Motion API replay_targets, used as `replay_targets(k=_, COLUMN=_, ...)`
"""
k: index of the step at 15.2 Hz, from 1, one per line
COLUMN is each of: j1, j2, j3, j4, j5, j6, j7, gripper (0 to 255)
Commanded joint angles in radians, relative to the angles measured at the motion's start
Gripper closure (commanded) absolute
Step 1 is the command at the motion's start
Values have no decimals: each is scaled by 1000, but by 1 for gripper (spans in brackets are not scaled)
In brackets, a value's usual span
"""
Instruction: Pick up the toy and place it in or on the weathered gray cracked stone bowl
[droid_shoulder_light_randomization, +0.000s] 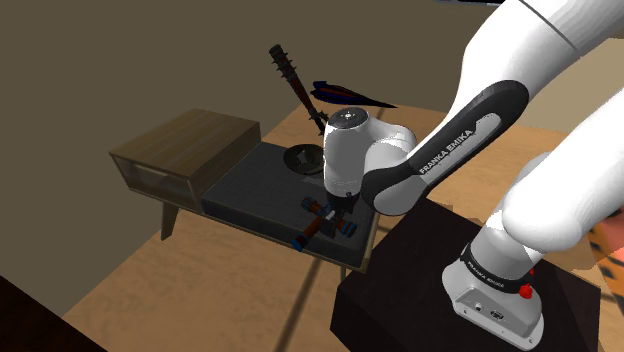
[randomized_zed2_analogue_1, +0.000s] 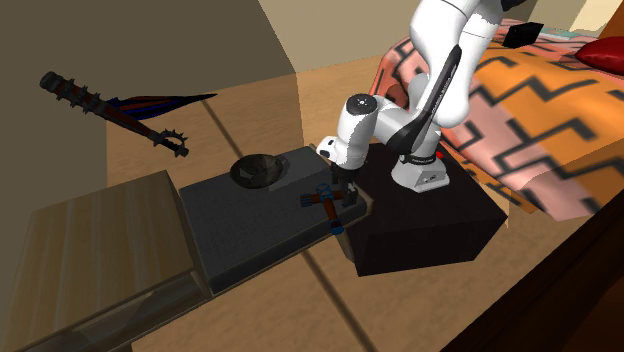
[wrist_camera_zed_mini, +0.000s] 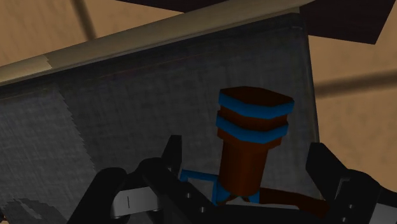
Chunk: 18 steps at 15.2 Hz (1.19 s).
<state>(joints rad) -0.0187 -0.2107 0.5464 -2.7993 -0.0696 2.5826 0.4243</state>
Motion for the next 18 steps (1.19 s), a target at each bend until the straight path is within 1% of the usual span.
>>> replay_targets(k=1, j1=0, j2=1, j3=0, j4=0, j5=-1, j6=1, j7=0, gripper=0)
replay_targets(k=3, j1=0, j2=0, j3=0, j4=0, j5=0, j6=0, j7=0, gripper=0)
replay_targets(k=4, j1=0, j2=0, j3=0, j4=0, j5=0, j6=0, j7=0, gripper=255)
replay_targets(k=13, j1=0, j2=1, j3=0, j4=0, j5=-1, j6=1, j7=0, gripper=255)
replay_targets(k=18, j1=38, j2=-85, j3=-29, j4=13, j5=68, j6=-89, j7=-58, gripper=255)
